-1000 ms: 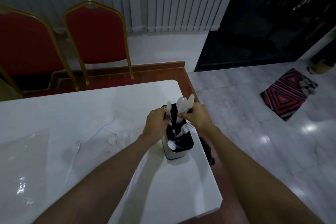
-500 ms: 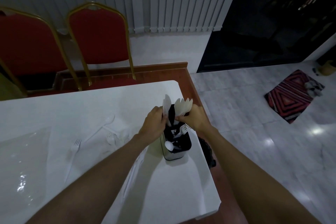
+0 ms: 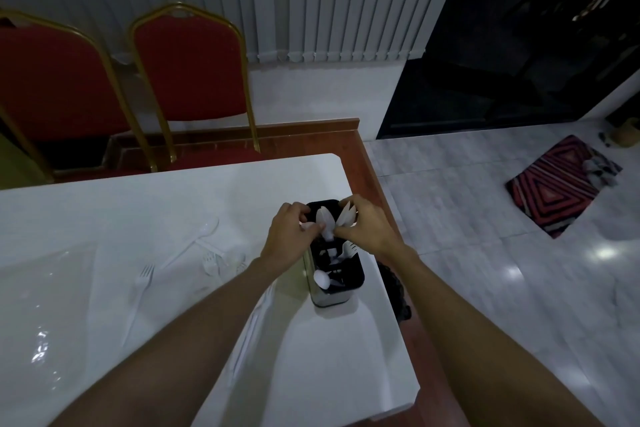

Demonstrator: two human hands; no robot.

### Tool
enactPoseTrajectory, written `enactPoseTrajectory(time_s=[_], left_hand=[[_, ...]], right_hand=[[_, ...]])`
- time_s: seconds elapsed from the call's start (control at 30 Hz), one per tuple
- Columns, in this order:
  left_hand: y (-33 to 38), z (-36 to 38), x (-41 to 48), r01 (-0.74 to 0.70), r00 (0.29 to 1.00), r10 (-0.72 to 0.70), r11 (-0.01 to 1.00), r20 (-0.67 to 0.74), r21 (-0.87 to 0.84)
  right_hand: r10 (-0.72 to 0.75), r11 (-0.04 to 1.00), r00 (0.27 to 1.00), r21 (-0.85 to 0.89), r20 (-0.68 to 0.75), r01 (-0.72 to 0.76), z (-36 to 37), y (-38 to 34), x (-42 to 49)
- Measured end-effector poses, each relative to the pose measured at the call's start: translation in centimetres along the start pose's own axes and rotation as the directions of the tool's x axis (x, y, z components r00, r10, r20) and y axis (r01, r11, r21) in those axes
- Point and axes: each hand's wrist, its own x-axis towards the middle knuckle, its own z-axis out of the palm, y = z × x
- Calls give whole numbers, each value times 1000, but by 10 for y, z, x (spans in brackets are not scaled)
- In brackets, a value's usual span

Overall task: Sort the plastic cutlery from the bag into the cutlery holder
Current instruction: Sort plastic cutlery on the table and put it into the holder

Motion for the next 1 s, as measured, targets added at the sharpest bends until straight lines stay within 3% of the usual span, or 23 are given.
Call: enactPoseTrajectory(time_s=[0.27,0.43,0.53,0.63,0.8,1.0], left_hand=[[7,4,8,-73,994,69,997,-86,-39],[14,-1,5,-336,924,348,937,-159,97],[11,-7,3,-451,872,476,873,-117,187],[0,-9,0,-398,910,410,906,-62,145],[-24,-32,-11,-268,961,270,962,-61,50],[-77,-86,-28,-112,983,121,991,-138,67]], right_hand=[[34,994,999,102,11,-35,0,-7,-3],[-16,998,999,54,-34,18,-2,-10,-4],[-50,999,998,11,-36,50,1,-10,-5],[-51,998,997,-25,-66,50,5,-10,-6],[-256,964,905,-153,-339,215,19,-26,-4],[-382,924,861,-135,-336,358,62,-83,-5]])
